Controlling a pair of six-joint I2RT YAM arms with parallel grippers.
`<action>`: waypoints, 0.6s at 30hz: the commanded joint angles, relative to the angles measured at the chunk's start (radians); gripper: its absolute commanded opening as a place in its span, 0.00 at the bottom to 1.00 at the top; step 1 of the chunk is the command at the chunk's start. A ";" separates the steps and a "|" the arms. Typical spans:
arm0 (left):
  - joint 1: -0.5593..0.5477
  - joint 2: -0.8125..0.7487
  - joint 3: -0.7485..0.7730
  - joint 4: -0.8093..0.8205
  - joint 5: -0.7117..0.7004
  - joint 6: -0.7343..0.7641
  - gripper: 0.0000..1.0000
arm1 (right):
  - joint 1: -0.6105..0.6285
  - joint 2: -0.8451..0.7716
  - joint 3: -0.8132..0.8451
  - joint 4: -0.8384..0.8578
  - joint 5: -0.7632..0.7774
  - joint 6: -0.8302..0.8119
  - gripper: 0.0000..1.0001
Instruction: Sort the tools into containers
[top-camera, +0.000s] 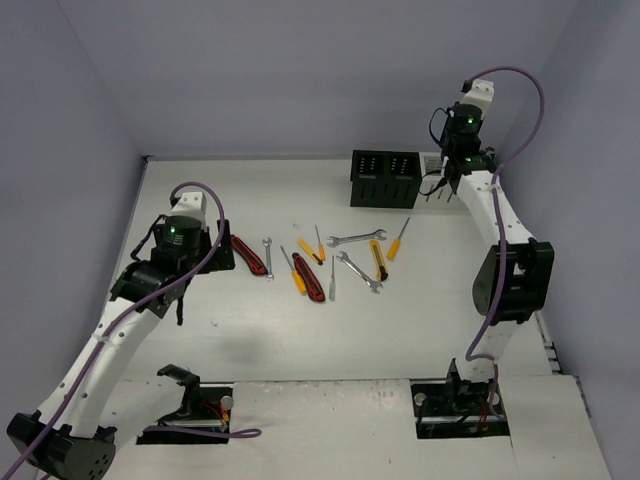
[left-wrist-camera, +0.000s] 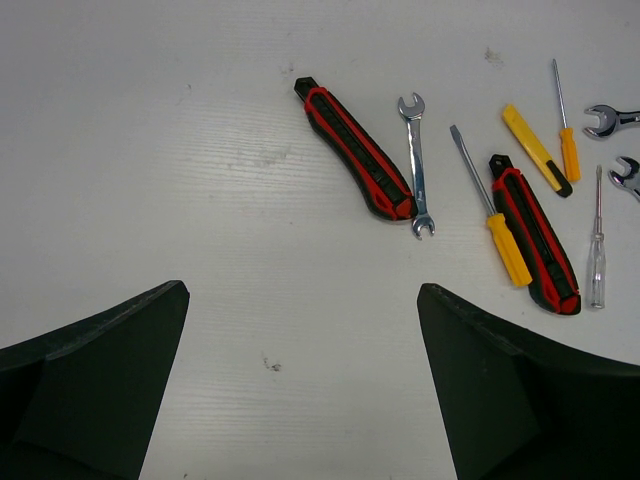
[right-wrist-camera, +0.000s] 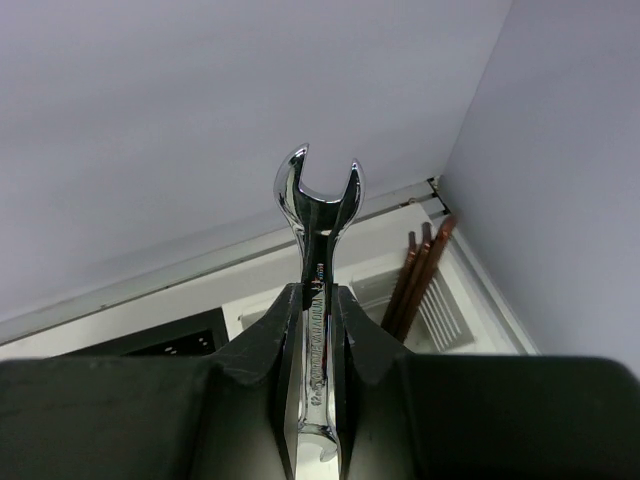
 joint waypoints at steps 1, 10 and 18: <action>0.006 -0.011 0.042 0.020 -0.001 -0.019 0.98 | -0.006 0.058 0.072 0.245 0.015 -0.050 0.00; 0.006 -0.008 0.045 0.010 -0.019 -0.025 0.97 | -0.021 0.193 0.111 0.338 -0.011 -0.038 0.00; 0.005 -0.015 0.042 0.006 -0.021 -0.030 0.98 | -0.021 0.246 0.041 0.353 -0.032 -0.015 0.00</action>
